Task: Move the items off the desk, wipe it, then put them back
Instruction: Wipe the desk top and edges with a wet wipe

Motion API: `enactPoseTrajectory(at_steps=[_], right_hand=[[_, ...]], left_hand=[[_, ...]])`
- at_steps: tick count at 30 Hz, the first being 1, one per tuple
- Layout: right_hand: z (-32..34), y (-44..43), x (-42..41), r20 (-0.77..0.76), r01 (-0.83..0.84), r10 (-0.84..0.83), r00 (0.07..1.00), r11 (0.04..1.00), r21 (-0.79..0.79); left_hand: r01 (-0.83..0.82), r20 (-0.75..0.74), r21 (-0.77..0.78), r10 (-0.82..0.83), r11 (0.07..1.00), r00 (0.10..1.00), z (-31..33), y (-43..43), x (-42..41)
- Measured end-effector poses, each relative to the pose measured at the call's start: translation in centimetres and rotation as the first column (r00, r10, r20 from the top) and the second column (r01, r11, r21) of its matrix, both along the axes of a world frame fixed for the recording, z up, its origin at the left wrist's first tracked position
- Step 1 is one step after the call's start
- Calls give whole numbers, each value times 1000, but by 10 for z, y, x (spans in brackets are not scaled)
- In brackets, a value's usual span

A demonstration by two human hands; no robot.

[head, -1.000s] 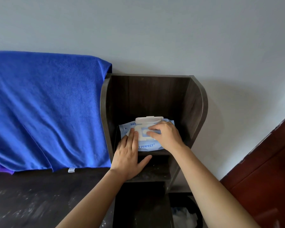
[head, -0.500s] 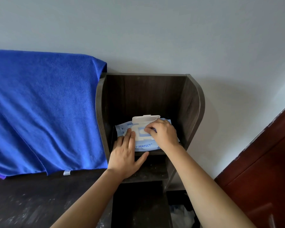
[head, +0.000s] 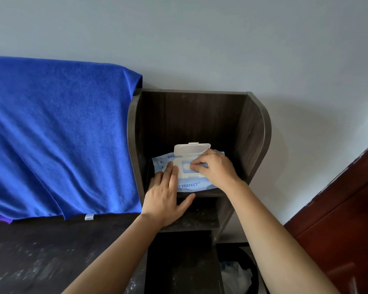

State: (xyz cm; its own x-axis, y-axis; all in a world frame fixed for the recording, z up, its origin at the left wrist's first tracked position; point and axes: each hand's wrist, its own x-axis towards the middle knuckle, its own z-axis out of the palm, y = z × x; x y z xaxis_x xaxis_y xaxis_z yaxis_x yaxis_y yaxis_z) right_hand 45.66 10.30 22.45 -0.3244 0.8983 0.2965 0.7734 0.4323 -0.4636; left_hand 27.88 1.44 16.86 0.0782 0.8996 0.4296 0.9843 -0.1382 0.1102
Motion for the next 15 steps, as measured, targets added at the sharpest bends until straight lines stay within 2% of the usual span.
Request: enactPoseTrajectory(at_steps=[5, 12, 13, 15], right_hand=[[-3, -3, -7, 139, 36, -47, 989, 996, 80], [-8, -14, -5, 251, 6, -36, 967, 993, 122], [-9, -15, -4, 249, -5, -22, 968, 994, 108], [-9, -18, -2, 134, 9, -14, 991, 999, 35]], left_hand=[[-1, 1, -6, 1, 1000, 1000, 1, 0, 1], [-11, -11, -22, 11, 1000, 1000, 4, -1, 2], [-12, -12, -25, 12, 1000, 1000, 4, -1, 2], [-15, -13, -27, 14, 1000, 1000, 4, -1, 3]])
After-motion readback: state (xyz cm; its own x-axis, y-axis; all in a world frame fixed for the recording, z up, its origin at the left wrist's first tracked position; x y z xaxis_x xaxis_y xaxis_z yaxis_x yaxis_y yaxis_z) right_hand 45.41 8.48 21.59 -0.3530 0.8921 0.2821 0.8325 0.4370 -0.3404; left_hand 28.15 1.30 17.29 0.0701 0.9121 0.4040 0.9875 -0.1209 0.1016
